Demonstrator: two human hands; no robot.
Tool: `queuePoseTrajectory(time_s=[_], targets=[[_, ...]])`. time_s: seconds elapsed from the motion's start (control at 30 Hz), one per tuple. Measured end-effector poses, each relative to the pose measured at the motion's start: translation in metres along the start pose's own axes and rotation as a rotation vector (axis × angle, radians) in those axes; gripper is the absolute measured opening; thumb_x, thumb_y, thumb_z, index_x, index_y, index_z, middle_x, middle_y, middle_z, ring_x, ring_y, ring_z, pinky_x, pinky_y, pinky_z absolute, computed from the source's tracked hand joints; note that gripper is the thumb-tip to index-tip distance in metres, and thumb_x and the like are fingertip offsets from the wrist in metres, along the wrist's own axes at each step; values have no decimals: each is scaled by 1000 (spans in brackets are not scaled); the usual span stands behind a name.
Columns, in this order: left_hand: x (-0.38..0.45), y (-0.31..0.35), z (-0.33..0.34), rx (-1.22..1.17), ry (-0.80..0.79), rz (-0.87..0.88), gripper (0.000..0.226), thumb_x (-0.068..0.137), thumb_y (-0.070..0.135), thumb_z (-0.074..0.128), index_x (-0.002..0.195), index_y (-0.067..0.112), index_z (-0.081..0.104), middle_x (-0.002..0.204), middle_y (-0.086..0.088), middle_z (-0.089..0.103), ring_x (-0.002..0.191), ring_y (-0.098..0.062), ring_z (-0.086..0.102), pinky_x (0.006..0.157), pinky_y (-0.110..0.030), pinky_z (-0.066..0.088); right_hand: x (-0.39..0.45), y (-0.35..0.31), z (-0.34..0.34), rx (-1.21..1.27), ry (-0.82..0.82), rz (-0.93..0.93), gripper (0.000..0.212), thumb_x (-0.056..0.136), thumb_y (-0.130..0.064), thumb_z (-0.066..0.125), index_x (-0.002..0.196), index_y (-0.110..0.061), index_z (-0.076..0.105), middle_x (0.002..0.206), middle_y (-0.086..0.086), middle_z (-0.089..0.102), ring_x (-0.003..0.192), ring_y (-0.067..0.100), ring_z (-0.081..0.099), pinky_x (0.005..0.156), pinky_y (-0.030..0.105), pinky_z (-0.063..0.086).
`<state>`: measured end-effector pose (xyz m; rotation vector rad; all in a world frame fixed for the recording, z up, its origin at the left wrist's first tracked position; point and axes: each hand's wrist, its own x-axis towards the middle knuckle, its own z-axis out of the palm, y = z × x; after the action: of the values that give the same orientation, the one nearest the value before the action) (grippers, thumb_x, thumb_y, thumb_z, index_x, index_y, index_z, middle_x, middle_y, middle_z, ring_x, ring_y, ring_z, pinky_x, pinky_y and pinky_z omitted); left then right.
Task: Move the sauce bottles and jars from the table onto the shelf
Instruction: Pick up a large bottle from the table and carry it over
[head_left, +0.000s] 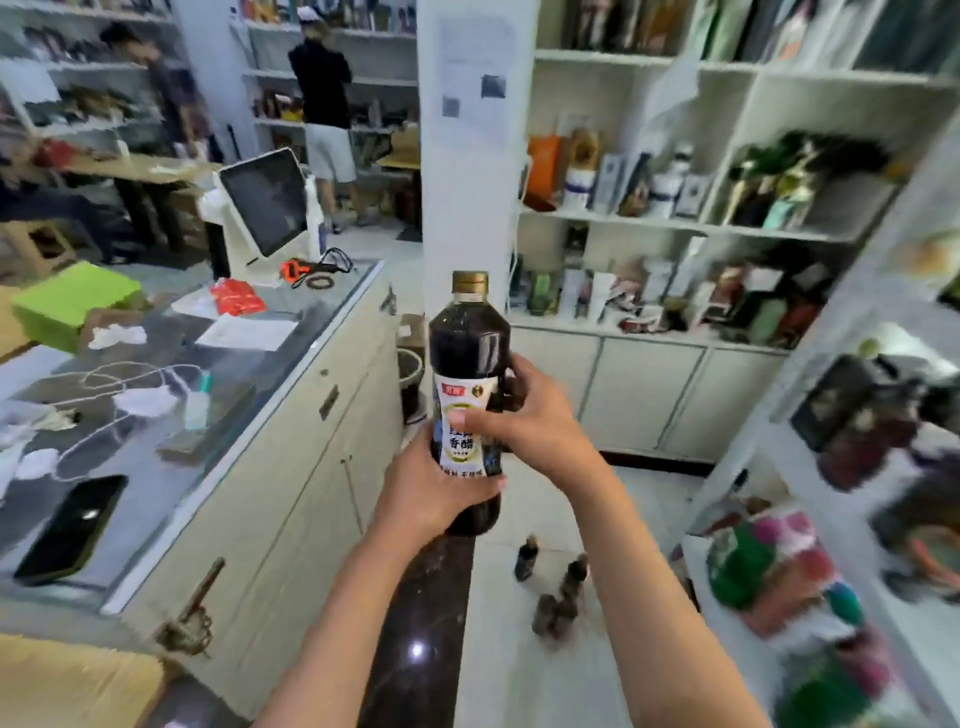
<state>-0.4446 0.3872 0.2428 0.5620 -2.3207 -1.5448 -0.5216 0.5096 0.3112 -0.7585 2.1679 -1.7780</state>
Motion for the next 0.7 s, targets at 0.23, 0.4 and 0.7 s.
queuePoseTrajectory(time_s=[0.23, 0.4, 0.7], targets=[[40, 83, 139, -98, -262, 205, 81, 49, 44, 89, 120, 41, 50, 102, 22, 67, 97, 0, 63, 88, -35, 55, -15, 9, -148, 29, 345, -41, 53, 67, -13, 90, 113, -18, 64, 99, 0, 76, 92, 11, 73, 76, 28, 59], [55, 144, 216, -134, -446, 372, 68, 51, 47, 87, 111, 45, 56, 94, 24, 70, 88, 3, 66, 83, -34, 57, -33, 10, -232, 60, 655, -37, 39, 73, -19, 87, 107, -11, 70, 96, -1, 77, 90, 13, 74, 75, 27, 59], [82, 222, 335, -320, -780, 581, 69, 64, 34, 88, 120, 45, 51, 105, 21, 68, 94, 5, 65, 88, -32, 56, -44, 5, -342, -66, 1060, -51, 37, 74, -18, 86, 107, -9, 70, 99, 2, 77, 92, 19, 74, 79, 37, 60]])
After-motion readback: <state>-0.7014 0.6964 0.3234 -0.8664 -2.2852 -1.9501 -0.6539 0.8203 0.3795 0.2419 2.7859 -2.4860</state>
